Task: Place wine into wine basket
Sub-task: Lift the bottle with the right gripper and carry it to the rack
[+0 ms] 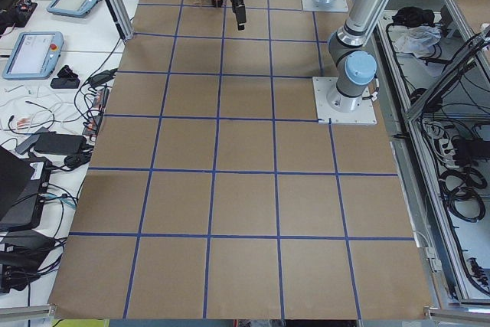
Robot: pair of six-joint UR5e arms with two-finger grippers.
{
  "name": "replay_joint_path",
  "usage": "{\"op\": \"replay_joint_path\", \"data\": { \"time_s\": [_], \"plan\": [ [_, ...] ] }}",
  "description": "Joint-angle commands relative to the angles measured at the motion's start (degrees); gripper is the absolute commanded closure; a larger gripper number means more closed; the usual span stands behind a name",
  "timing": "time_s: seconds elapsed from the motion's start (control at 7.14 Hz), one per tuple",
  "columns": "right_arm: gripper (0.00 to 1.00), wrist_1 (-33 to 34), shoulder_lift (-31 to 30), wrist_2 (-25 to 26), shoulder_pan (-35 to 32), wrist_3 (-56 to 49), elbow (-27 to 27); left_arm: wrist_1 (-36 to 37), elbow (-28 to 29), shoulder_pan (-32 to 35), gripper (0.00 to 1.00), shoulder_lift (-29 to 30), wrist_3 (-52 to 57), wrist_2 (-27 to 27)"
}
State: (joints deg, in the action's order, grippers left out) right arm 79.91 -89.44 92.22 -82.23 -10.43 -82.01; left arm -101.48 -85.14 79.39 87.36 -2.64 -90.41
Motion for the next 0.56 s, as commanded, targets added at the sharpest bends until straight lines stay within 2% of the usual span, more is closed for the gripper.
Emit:
{"op": "replay_joint_path", "data": {
  "time_s": [0.0,0.14,0.42],
  "plan": [
    [0.98,0.86,0.31,-0.46,3.74,-2.31,0.44,0.14,-0.03,-0.03,0.00,0.00,-0.08,0.06],
    [0.99,1.39,1.71,-0.55,3.74,-1.88,2.62,0.06,0.06,-0.03,0.00,0.00,0.01,-0.03],
    [1.00,2.79,9.59,-0.90,3.56,-1.61,10.52,0.06,0.06,-0.03,0.00,0.00,0.01,0.06]
  ]
}}
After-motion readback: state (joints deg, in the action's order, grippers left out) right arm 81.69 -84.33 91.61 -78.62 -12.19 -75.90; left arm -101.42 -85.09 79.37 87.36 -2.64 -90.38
